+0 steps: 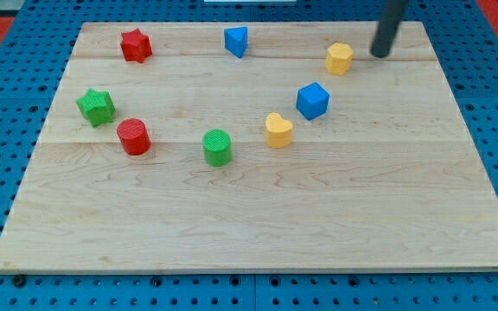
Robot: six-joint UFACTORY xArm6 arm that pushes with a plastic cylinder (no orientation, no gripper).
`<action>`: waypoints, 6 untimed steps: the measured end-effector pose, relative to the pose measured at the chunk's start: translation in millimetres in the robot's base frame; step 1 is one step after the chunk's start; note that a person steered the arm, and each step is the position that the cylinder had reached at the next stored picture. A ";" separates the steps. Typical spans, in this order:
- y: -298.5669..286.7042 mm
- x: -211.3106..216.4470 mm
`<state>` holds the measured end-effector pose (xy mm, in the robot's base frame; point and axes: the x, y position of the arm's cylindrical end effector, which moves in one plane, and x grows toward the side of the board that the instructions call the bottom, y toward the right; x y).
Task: Move the yellow hexagon diagonally to the blue triangle
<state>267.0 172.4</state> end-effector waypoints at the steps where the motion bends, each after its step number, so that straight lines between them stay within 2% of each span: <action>1: -67.8 32.8; 2: -81.9 4.5; 3: -87.0 -60.4; 5: -207.9 -43.6; 6: -227.4 -26.4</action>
